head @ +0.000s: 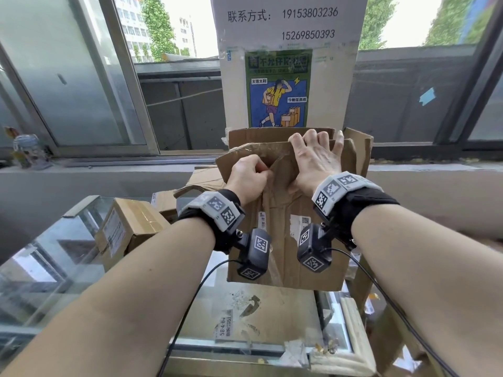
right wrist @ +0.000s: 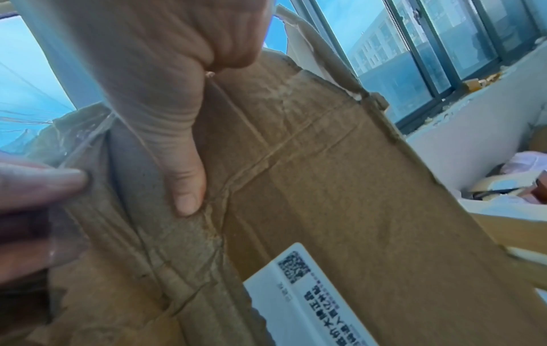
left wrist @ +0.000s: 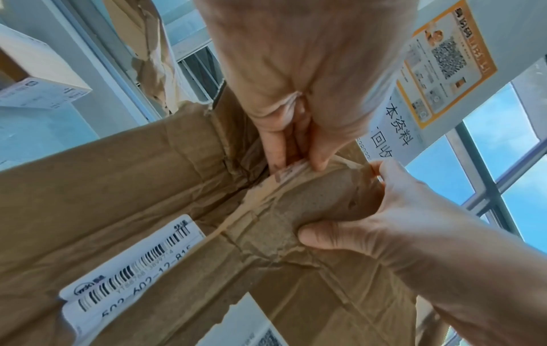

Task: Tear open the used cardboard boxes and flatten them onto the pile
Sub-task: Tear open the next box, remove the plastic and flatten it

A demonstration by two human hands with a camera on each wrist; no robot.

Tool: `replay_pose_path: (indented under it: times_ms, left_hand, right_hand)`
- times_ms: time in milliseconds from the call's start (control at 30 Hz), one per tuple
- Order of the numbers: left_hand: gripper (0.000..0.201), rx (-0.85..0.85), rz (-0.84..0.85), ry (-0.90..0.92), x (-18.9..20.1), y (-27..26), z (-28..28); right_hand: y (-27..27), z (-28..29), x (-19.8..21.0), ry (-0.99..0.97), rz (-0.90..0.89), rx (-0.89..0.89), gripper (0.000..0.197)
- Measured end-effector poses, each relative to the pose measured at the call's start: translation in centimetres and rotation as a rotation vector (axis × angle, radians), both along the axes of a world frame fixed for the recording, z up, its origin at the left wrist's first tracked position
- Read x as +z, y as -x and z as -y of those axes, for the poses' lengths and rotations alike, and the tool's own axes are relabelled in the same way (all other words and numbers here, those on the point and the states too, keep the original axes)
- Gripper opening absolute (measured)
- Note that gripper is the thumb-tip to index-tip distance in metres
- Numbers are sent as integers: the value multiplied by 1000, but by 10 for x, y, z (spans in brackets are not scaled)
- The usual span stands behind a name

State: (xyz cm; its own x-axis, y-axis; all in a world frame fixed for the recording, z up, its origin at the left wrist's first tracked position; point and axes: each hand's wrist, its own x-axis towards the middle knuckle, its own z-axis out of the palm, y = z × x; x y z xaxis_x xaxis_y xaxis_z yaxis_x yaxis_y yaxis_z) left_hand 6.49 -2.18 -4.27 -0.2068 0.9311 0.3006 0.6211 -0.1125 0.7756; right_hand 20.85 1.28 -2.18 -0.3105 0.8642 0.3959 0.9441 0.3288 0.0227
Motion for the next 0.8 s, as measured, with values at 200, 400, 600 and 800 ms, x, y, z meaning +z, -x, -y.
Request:
replay_pose_path:
  times_ms: [200, 400, 600, 800]
  left_hand:
    - [15, -3, 94, -19, -1, 5, 0]
    - [9, -10, -139, -86, 6, -4, -4]
    - [18, -84, -262, -54, 14, 3, -7]
    - [22, -98, -296, -109, 7, 15, -9]
  right_hand:
    - [0, -2, -2, 6, -34, 47, 105]
    - [-4, 9, -7, -192, -192, 283, 73]
    - [12, 19, -11, 73, -512, 178, 18]
    - [34, 16, -2, 154, -631, -28, 37]
